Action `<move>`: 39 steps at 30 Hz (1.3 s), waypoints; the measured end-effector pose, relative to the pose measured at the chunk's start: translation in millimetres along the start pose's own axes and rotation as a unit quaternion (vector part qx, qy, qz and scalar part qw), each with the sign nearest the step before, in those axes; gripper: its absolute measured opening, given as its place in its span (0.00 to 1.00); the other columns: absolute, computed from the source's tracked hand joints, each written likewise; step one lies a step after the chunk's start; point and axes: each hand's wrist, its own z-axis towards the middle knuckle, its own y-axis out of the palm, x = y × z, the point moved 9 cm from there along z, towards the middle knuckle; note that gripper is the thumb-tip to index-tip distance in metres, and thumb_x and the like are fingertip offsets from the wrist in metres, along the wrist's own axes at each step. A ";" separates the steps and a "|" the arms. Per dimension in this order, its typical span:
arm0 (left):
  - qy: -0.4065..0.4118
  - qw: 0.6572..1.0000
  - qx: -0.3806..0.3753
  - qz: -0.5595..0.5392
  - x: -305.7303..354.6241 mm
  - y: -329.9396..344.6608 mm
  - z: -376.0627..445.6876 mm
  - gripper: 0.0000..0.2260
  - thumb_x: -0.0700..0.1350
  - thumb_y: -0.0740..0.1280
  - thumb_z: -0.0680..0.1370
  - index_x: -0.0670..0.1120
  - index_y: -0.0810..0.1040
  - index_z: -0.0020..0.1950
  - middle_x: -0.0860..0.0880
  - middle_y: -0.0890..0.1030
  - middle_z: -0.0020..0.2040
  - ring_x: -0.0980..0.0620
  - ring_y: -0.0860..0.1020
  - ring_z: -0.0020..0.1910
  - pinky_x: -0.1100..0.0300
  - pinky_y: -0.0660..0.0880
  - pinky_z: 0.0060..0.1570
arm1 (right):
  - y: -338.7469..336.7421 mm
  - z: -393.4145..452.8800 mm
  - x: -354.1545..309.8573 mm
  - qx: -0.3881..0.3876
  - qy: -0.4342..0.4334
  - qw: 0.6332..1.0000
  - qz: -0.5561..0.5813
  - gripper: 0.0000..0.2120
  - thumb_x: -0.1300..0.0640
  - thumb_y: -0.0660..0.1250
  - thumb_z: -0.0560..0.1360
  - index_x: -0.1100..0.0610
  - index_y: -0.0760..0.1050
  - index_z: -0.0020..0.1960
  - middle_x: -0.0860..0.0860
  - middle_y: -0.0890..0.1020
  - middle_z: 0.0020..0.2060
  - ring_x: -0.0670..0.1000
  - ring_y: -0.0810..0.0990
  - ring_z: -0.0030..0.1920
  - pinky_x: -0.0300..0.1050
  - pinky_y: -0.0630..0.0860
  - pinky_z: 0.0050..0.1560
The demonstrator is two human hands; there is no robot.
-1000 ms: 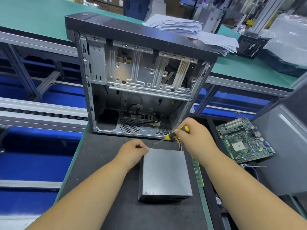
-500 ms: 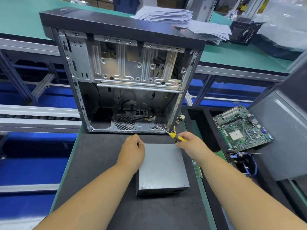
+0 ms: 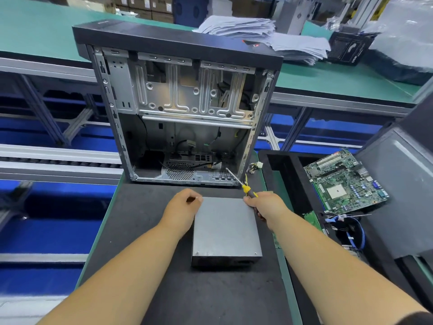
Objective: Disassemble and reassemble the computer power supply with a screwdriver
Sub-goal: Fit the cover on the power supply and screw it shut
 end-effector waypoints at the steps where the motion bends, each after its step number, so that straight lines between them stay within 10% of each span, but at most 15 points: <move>1: -0.001 1.000 -0.013 -0.012 -1.8 -1.0 -5.0 0.04 0.48 0.65 0.81 0.53 0.79 0.52 0.55 0.80 0.50 0.59 0.77 0.48 0.66 0.70 0.43 | -2.4 -2.0 -1.7 0.014 -0.019 1.000 -0.008 0.19 0.56 0.73 0.74 0.56 0.67 0.30 0.52 0.65 0.34 0.49 0.63 0.29 0.41 0.58 0.30; 6: -0.014 0.998 0.037 0.058 -13.9 -29.7 -39.6 0.14 0.42 0.66 0.80 0.51 0.76 0.65 0.54 0.78 0.58 0.58 0.77 0.53 0.68 0.69 0.49 | -19.6 -28.1 0.4 0.089 -0.097 0.991 -0.009 0.18 0.48 0.69 0.75 0.64 0.74 0.41 0.53 0.68 0.30 0.52 0.66 0.31 0.45 0.62 0.37; 15: -0.026 0.978 0.189 0.085 -17.0 -63.4 -166.2 0.09 0.45 0.67 0.79 0.58 0.81 0.43 0.61 0.80 0.40 0.67 0.76 0.41 0.66 0.69 0.37 | -40.0 -90.8 13.9 0.009 -0.192 0.979 0.070 0.15 0.50 0.61 0.80 0.58 0.68 0.39 0.44 0.67 0.29 0.46 0.62 0.28 0.44 0.58 0.33; 24: 0.018 0.970 0.218 0.103 10.1 -55.6 -251.2 0.11 0.45 0.68 0.78 0.63 0.80 0.46 0.60 0.81 0.42 0.58 0.78 0.44 0.63 0.71 0.41 | -59.3 -155.5 21.8 -0.044 -0.235 0.963 0.125 0.12 0.48 0.62 0.79 0.54 0.74 0.40 0.45 0.75 0.37 0.44 0.70 0.35 0.44 0.65 0.40; 31: 0.045 0.970 0.222 0.093 42.1 -60.5 -261.2 0.10 0.44 0.68 0.78 0.60 0.81 0.43 0.56 0.81 0.42 0.57 0.77 0.43 0.65 0.70 0.38 | -88.6 -121.4 64.8 0.045 -0.177 0.983 -0.004 0.05 0.52 0.70 0.75 0.53 0.82 0.44 0.46 0.81 0.33 0.48 0.78 0.35 0.45 0.77 0.39; 39: 0.045 0.979 0.185 0.073 45.6 -59.4 -247.9 0.07 0.42 0.68 0.78 0.54 0.81 0.47 0.57 0.79 0.43 0.63 0.75 0.40 0.73 0.67 0.37 | -52.5 -87.3 95.5 0.027 -0.116 0.966 -0.232 0.15 0.49 0.70 0.75 0.57 0.75 0.35 0.52 0.77 0.29 0.52 0.75 0.33 0.44 0.68 0.34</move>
